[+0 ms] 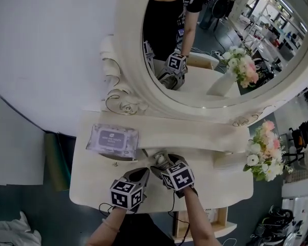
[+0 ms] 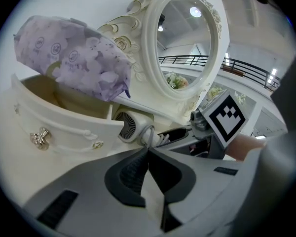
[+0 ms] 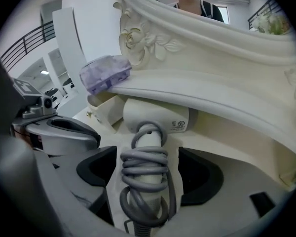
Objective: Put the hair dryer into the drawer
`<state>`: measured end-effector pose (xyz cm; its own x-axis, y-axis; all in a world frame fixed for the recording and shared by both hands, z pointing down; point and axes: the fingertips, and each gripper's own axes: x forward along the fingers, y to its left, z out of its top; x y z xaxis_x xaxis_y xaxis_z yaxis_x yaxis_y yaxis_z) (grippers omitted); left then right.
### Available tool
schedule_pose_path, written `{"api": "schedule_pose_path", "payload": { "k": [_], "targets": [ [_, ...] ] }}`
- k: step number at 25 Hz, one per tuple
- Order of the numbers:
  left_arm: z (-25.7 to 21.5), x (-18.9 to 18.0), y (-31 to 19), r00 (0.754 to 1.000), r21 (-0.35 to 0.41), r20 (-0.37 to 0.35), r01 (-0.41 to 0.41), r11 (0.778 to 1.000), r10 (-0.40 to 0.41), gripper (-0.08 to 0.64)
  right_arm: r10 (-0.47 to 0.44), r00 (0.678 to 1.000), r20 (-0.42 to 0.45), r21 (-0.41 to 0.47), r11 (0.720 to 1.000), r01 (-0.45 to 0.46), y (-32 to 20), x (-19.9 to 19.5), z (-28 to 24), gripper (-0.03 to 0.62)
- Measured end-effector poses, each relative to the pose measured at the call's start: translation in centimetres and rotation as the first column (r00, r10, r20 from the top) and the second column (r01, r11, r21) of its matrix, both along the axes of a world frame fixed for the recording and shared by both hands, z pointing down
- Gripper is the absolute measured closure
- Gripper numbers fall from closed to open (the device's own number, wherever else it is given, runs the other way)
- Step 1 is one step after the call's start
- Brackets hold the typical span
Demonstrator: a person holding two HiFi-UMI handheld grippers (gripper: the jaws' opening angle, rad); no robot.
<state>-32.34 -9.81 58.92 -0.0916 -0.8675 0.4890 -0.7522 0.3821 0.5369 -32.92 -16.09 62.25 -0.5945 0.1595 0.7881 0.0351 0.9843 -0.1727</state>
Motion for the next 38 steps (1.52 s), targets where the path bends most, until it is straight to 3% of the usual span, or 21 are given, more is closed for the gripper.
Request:
{"api": "schedule_pose_path", "payload": {
  "k": [6,12,16,24,28,32,38],
  "targets": [
    [0.1,0.2,0.0,1.0,0.004,-0.002,-0.004,1.0,0.004,0.549,0.014,0.999,-0.034,0.093,0.996,-0.011,-0.6,-0.4,1.5,0.244],
    [0.5,0.5,0.3,1.0,0.002,-0.005,-0.011,1.0,0.011,0.548,-0.001,1.0,-0.031,0.101,0.995,0.004,-0.3,-0.6,1.6,0.246],
    [0.4,1.1,0.5,1.0,0.004,-0.005,-0.014,1.0,0.014,0.549,-0.025,1.0,-0.009,0.118,0.993,0.026,0.3,-0.5,1.5,0.302],
    [-0.1,2.2,1.0,0.999,0.01,0.006,-0.041,0.999,0.041,0.548,0.072,0.997,-0.009,0.11,0.991,-0.071,0.5,0.7,1.3,0.308],
    [-0.4,3.0,1.3,0.998,0.006,0.008,-0.058,0.998,0.058,0.549,0.135,0.991,0.004,0.057,0.989,-0.135,0.7,2.2,0.8,0.31],
    [-0.5,4.5,1.3,0.996,0.008,0.01,-0.094,0.996,0.094,0.549,0.234,0.972,0.023,-0.007,0.972,-0.234,0.3,4.2,0.0,0.311],
    [-0.8,7.1,0.6,0.983,0.015,0.018,-0.181,0.983,0.18,0.549,0.332,0.941,0.066,-0.006,0.943,-0.332,-0.2,7.6,-1.6,0.312]
  ]
}}
